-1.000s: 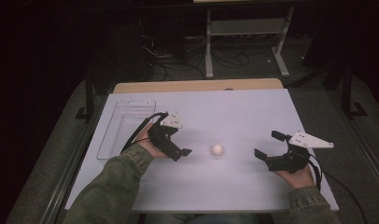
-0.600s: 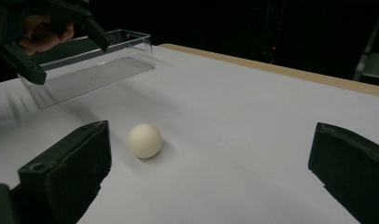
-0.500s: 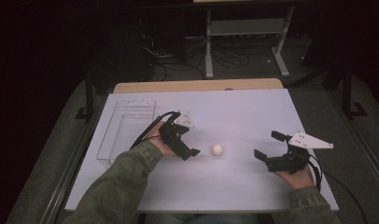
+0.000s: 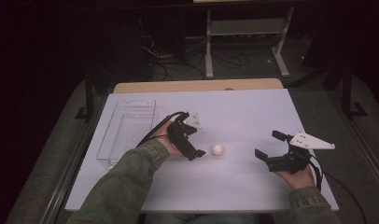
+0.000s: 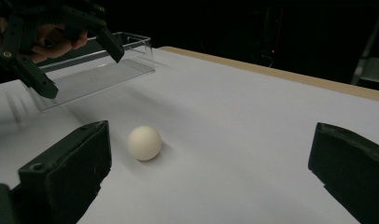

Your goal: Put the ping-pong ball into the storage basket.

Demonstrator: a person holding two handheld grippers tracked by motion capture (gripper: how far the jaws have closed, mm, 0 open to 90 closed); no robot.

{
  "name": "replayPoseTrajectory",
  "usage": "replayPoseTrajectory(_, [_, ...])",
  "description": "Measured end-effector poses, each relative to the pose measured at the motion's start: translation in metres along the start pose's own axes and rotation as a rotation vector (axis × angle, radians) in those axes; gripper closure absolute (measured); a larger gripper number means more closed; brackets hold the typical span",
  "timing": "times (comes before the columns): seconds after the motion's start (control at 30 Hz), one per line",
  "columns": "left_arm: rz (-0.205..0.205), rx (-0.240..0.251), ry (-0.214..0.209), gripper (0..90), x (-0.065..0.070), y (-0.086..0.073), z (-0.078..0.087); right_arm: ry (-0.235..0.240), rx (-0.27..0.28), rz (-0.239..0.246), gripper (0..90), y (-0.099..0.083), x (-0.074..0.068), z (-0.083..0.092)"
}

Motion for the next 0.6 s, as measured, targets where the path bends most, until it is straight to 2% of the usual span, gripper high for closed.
replayPoseTrajectory(0.6, [-0.012, -0.03, -0.017, 0.0, -0.002, 0.002, -0.017, -0.005, 0.001, -0.007, 0.0, 0.001, 0.001, 0.001])
Point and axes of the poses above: each handheld gripper's, and its own axes: z roughly backward along the jaws, y roughly out of its top, x roughly to its right, the point moved 9 cm from there along -z, roughly forward along the jaws, and after that the axes turned 10 degrees about -y, right-handed, at the moved point
